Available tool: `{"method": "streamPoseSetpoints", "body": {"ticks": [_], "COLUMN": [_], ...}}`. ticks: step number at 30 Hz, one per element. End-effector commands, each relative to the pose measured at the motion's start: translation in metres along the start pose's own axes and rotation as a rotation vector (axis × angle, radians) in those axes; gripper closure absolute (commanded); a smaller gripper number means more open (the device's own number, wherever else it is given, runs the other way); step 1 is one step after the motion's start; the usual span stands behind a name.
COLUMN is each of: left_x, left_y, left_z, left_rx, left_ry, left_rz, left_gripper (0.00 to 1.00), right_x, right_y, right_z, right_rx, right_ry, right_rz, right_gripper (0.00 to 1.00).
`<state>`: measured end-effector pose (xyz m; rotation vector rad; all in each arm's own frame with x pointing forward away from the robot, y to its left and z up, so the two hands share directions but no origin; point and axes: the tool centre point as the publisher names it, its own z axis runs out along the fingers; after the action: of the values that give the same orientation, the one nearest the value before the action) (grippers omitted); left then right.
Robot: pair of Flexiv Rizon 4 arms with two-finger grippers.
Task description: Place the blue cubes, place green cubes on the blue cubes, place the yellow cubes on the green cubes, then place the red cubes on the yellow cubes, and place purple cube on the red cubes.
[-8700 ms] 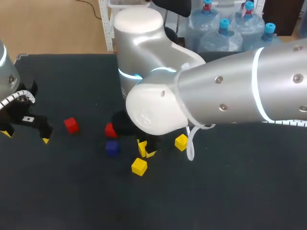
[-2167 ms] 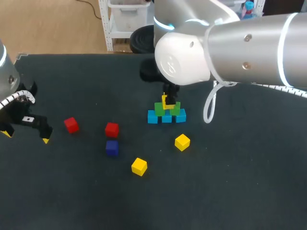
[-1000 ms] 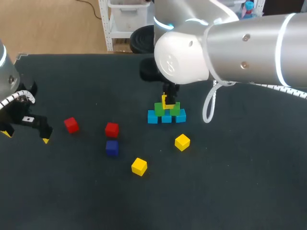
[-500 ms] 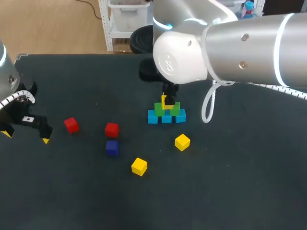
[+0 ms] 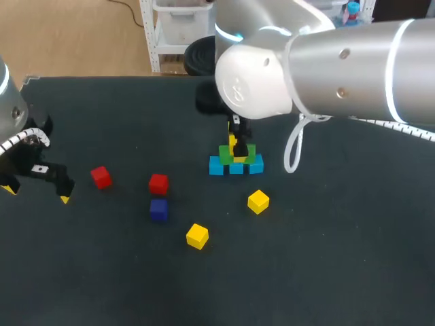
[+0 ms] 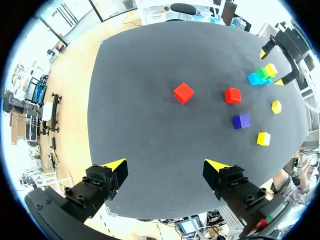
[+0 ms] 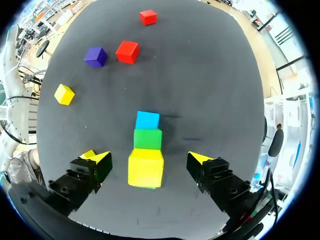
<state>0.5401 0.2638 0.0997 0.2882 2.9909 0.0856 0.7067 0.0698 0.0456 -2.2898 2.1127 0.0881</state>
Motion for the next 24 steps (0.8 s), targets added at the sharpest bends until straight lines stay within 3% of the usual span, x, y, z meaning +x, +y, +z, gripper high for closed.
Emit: {"method": "streamPoseSetpoints", "body": {"ticks": [1, 11, 16, 24], "left_x": [0.000, 0.000, 0.000, 0.000], "left_y": [0.001, 0.001, 0.001, 0.001], "left_z": [0.000, 0.000, 0.000, 0.000], "left_rx": [0.004, 0.004, 0.004, 0.004], "left_ry": [-0.001, -0.001, -0.001, -0.001], "left_rz": [0.002, 0.002, 0.002, 0.002], "left_gripper": [0.00, 0.00, 0.00, 0.00], "right_x": [0.011, 0.058, 0.077, 0.080], "right_y": [0.008, 0.036, 0.060, 0.098], "right_z": [-0.013, -0.069, -0.082, -0.080], "right_rx": [0.039, 0.172, 0.154, 0.094], "right_ry": [-0.002, 0.025, 0.019, 0.036], "right_rz": [0.003, -0.009, -0.054, -0.227], "right_gripper": [0.00, 0.00, 0.00, 0.00]}}
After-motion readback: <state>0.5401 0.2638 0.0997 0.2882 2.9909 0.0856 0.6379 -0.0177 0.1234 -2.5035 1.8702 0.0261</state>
